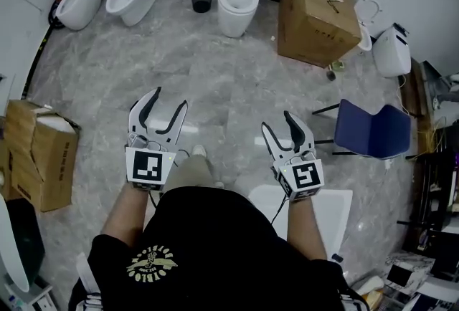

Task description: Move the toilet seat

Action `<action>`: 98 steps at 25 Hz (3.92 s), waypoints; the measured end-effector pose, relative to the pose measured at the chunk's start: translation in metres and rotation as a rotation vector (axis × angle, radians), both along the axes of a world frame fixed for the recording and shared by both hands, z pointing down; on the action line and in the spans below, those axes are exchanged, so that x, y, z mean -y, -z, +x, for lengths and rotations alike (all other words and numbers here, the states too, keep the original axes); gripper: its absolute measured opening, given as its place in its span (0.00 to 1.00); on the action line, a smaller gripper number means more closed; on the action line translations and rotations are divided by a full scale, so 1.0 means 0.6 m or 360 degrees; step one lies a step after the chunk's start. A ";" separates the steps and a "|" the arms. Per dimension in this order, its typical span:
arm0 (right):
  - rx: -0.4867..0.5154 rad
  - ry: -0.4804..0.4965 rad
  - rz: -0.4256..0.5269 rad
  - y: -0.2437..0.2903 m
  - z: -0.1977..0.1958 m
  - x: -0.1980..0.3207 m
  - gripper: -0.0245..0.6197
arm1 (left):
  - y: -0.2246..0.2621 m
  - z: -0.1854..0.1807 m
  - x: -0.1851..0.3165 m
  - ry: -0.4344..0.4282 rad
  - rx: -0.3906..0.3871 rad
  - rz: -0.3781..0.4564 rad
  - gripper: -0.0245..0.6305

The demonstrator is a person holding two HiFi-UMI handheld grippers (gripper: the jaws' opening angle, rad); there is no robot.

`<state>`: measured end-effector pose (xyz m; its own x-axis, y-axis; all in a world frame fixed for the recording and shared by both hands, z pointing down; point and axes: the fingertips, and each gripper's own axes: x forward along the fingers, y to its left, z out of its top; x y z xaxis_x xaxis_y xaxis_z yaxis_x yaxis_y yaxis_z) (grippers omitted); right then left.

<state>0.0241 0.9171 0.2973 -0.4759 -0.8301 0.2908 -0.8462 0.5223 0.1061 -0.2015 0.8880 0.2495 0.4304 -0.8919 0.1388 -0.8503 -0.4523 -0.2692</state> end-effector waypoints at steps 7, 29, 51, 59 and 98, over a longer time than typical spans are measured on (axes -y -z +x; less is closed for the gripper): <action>0.0009 -0.0057 0.0010 -0.003 0.012 0.040 0.45 | -0.013 -0.019 0.045 0.0023 -0.0082 -0.0035 0.46; 0.0036 -0.0122 -0.0008 -0.001 -0.029 0.343 0.45 | -0.032 -0.041 0.354 -0.0116 -0.0047 -0.0126 0.46; 0.0062 -0.0196 -0.0002 0.006 -0.014 0.510 0.45 | -0.035 -0.062 0.554 -0.0170 -0.0027 -0.0163 0.46; 0.0096 -0.0106 0.0003 0.001 0.008 0.596 0.45 | -0.037 0.001 0.619 -0.0177 -0.0044 -0.0171 0.46; 0.0144 0.0114 0.0062 0.008 0.200 0.932 0.45 | -0.045 0.200 0.902 0.0000 -0.0044 -0.0176 0.46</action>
<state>0.1444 0.3580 0.2922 -0.5572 -0.8028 0.2122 -0.8138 0.5787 0.0523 -0.0818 0.3465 0.2764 0.4356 -0.8717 0.2244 -0.8567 -0.4780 -0.1939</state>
